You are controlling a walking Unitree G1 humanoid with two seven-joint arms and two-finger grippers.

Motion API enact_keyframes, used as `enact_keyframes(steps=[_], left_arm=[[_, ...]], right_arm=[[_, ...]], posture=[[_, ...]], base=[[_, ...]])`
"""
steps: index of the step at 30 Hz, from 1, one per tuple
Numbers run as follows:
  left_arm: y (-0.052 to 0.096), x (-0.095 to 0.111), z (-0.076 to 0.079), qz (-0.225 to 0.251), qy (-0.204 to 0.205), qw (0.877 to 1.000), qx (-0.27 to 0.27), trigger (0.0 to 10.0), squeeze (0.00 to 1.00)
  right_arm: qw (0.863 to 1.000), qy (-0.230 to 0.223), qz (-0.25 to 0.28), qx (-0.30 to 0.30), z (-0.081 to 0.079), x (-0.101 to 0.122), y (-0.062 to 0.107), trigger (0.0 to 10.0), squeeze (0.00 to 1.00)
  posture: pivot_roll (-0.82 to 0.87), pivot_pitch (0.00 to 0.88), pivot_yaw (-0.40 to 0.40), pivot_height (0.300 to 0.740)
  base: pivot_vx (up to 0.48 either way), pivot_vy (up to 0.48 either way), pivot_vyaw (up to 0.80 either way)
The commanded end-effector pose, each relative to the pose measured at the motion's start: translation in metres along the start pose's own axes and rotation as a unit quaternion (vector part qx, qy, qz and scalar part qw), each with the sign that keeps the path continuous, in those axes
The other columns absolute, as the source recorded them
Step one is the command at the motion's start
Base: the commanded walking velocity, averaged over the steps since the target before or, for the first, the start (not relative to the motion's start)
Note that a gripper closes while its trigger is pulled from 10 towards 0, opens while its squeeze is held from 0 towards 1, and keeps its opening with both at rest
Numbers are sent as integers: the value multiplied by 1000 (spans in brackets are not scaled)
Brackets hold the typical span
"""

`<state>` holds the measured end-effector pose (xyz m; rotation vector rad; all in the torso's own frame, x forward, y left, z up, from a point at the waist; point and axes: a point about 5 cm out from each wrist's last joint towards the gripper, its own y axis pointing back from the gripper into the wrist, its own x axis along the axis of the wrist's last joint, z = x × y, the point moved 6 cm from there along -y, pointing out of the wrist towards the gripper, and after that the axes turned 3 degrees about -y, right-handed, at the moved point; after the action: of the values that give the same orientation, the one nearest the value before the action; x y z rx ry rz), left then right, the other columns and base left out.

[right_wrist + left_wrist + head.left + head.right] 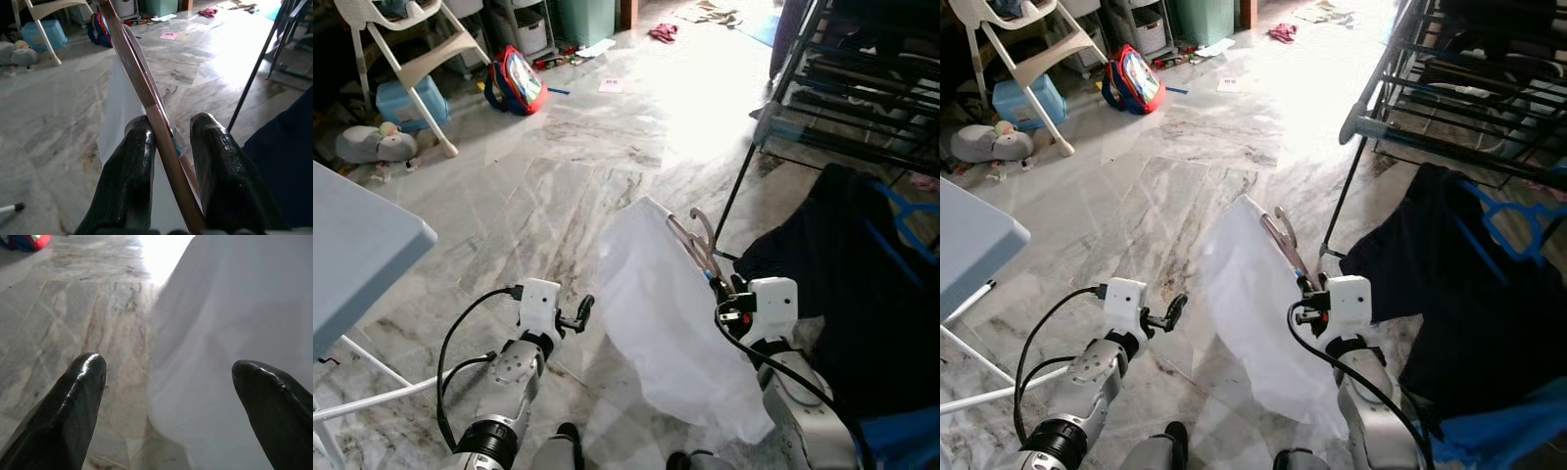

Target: Hang hanger

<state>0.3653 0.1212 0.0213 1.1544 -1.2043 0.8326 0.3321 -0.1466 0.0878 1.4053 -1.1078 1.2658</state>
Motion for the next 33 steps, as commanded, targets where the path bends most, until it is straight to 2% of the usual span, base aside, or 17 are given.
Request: enact_keyframes(steps=[1,6,11,15,20,22,33], left_arm=[[3,-7,-9,-11,4,1000,17,10000,0],[3,-6,-8,-7,1,1000,13,10000,0],[4,-8,-12,-9,3,1000,22,10000,0],[3,-9,-11,-10,1,1000,22,10000,0],[2,-2,-12,1,7,1000,25,10000,0],[4,-10,-10,-13,-3,1000,15,10000,0],[5,-17,-3,-26,-10,1000,-2,10000,0]], right_arm=[[1000,-1,24,3,-2,14,-3,10000,0],[1000,-4,27,1,0,16,-6,10000,0],[999,-3,28,18,-10,18,-8,10000,0],[999,-5,25,23,-12,15,-11,10000,0],[998,-3,29,48,-22,19,-12,10000,0],[999,-14,32,40,-23,19,-10,10000,0],[998,-21,25,45,-32,13,-1,10000,0]], posture=[[-35,144,1,740],[-23,136,2,740],[-10,127,-4,740],[3,121,-8,740],[1,138,4,740],[-12,143,13,740],[-43,171,34,740]], base=[[-322,0,0],[-322,0,0],[-322,0,0],[-321,0,0],[-320,0,0],[-322,0,0],[-320,0,0]])
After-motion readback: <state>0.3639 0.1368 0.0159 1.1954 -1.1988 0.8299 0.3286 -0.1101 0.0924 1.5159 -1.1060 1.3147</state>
